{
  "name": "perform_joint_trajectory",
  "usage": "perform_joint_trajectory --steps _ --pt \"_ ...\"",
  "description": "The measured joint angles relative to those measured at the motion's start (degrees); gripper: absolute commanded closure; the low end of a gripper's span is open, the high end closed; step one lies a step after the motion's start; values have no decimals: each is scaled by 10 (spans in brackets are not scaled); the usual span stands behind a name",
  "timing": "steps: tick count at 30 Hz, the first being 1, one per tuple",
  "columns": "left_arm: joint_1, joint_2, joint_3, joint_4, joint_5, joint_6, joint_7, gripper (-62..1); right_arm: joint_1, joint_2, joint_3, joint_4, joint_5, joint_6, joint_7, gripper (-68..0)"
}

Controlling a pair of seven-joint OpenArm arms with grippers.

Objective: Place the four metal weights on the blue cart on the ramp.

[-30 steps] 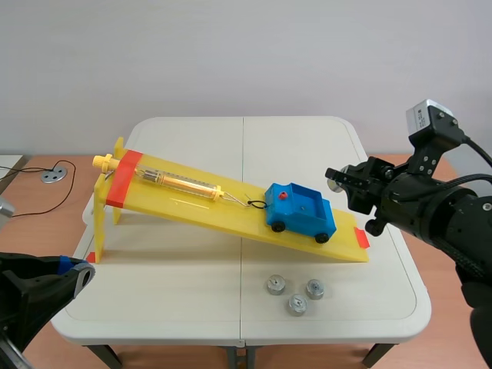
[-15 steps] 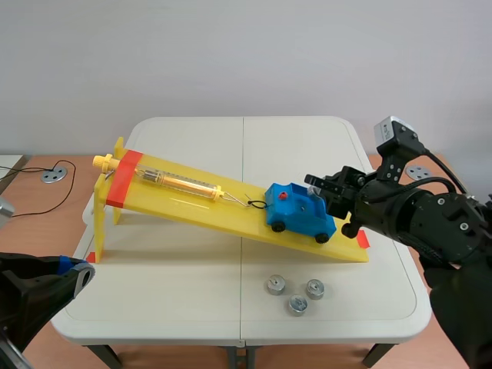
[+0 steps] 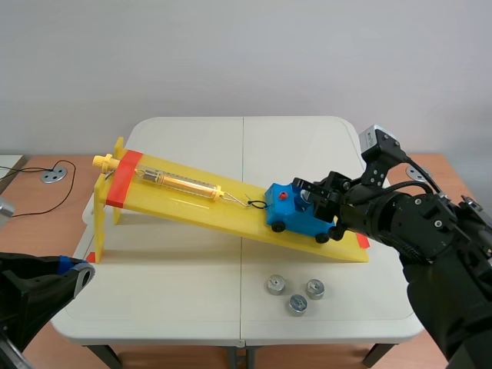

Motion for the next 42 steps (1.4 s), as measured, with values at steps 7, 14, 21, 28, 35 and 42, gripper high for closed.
perform_joint_trajectory --steps 7,14,21,28,35,42 --pt "0 0 0 0 0 0 0 -27 0 0 0 0 -2 -7 4 -38" --pt "0 0 0 0 0 0 0 -27 0 0 0 0 -5 -6 17 -206" --pt "0 0 0 0 0 0 0 -27 0 -2 25 1 -6 14 28 -264" --pt "0 0 0 0 0 0 0 -27 -14 15 70 78 -6 55 7 -264" --pt "0 0 0 0 0 0 0 -27 -84 82 71 213 -6 96 -2 -264" --pt "0 0 0 0 0 0 0 -27 -189 161 71 302 -6 142 -5 -264"
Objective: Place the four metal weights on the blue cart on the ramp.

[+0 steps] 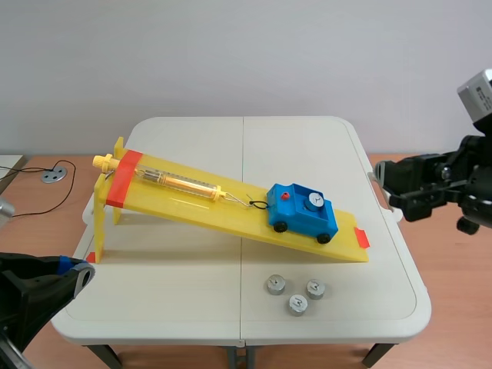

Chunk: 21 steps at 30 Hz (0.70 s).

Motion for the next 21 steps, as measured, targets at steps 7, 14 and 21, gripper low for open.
perform_joint_trajectory --steps 7,14,21 --pt "0 0 0 0 0 0 0 -27 -67 51 0 19 -5 25 -19 -263" --pt "0 0 0 0 0 0 0 -27 -79 52 -34 18 -57 30 -24 -263" --pt "0 0 0 0 0 0 0 -27 -77 52 -140 17 -147 26 7 -263"
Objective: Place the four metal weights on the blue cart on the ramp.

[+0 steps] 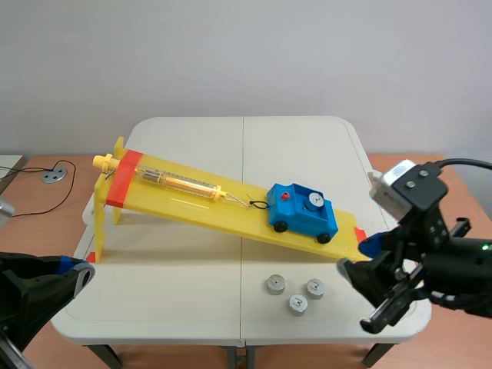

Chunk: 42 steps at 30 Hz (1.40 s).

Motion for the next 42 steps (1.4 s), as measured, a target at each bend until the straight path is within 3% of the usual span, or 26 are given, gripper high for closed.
perform_joint_trajectory --steps 6,13,21,26,42 --pt "0 0 0 0 0 0 0 -27 7 -6 -55 -23 -47 -5 28 -263" --pt "0 0 0 0 0 0 0 -27 50 -43 -85 -104 -83 -8 43 -263" --pt "0 0 0 0 0 0 0 -27 75 -61 -106 -164 -100 -21 59 -263" --pt "0 0 0 0 0 0 0 -27 80 -72 -118 -192 -125 -45 73 -263" --pt "0 0 0 0 0 0 0 -27 100 -89 -134 -238 -144 -61 102 -256"
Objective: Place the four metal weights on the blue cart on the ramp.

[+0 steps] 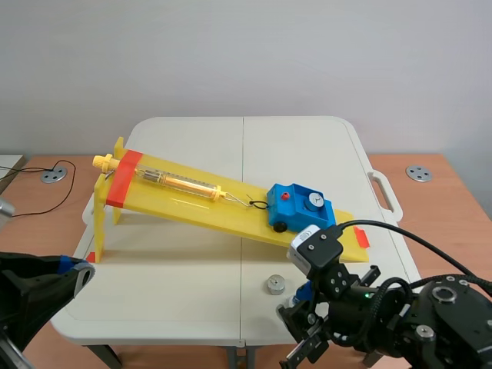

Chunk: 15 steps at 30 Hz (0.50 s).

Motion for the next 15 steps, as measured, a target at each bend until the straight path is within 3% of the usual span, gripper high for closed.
perform_joint_trajectory --steps 15 --pt "0 0 0 0 0 0 0 -27 16 0 -7 -12 -1 0 1 -226"
